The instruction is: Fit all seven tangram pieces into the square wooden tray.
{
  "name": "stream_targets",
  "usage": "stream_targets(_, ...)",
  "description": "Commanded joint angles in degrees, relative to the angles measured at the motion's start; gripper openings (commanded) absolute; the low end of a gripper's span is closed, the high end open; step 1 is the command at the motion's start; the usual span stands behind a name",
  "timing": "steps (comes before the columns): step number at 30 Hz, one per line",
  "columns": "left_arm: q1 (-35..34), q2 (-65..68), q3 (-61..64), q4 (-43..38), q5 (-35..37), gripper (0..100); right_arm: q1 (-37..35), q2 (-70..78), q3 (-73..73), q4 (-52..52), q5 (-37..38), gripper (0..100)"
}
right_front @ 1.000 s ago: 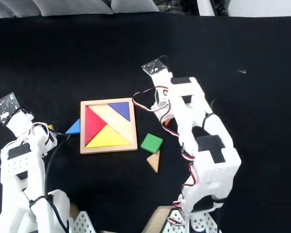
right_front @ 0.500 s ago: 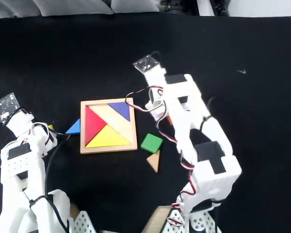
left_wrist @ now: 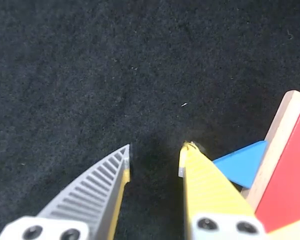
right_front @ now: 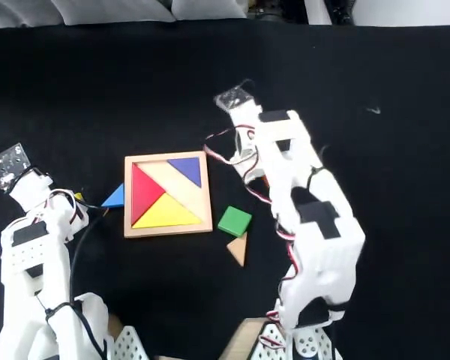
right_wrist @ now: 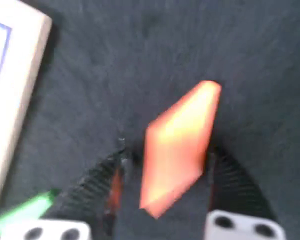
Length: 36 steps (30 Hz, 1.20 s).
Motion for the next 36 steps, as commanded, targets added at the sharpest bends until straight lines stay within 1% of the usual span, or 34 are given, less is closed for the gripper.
stream_targets(1, 0.13, -1.05, -0.48, -0.97, -0.18, 17, 2.55, 0.13, -1.98, 0.09, 0.44, 21.3)
stream_targets(3, 0.13, -1.05, -0.48, -0.97, -0.18, 17, 2.99, 0.13, -2.07, -0.53, 1.32, 19.8)
stream_targets(9, 0.13, -1.05, -0.48, -0.97, -0.26, 17, 4.84, -0.40, -2.59, -1.41, 1.49, 19.4)
stream_targets(15, 0.13, -1.05, -0.48, -0.97, -0.26, 17, -0.53, -7.60, 0.66, 0.18, 2.46, 19.4)
stream_targets(17, 0.13, -1.05, -0.48, -0.97, -0.26, 17, -1.85, -9.98, 2.42, -0.62, 6.15, 19.4)
stream_targets(19, 0.13, -1.05, -0.48, -0.97, -0.26, 17, -2.73, -10.77, 4.26, -1.05, 8.09, 19.4)
stream_targets(22, 0.13, -1.05, -0.48, -0.88, -0.26, 17, -2.73, -9.10, 5.32, -2.46, 8.09, 19.4)
stream_targets(28, 0.13, -1.05, -0.48, -0.88, -0.26, 17, -1.49, -3.47, 2.33, -2.11, 8.18, 19.2)
stream_targets(36, 0.13, -1.05, -0.48, -0.88, -0.26, 17, -1.23, -1.19, 0.66, -2.37, 8.26, 19.2)
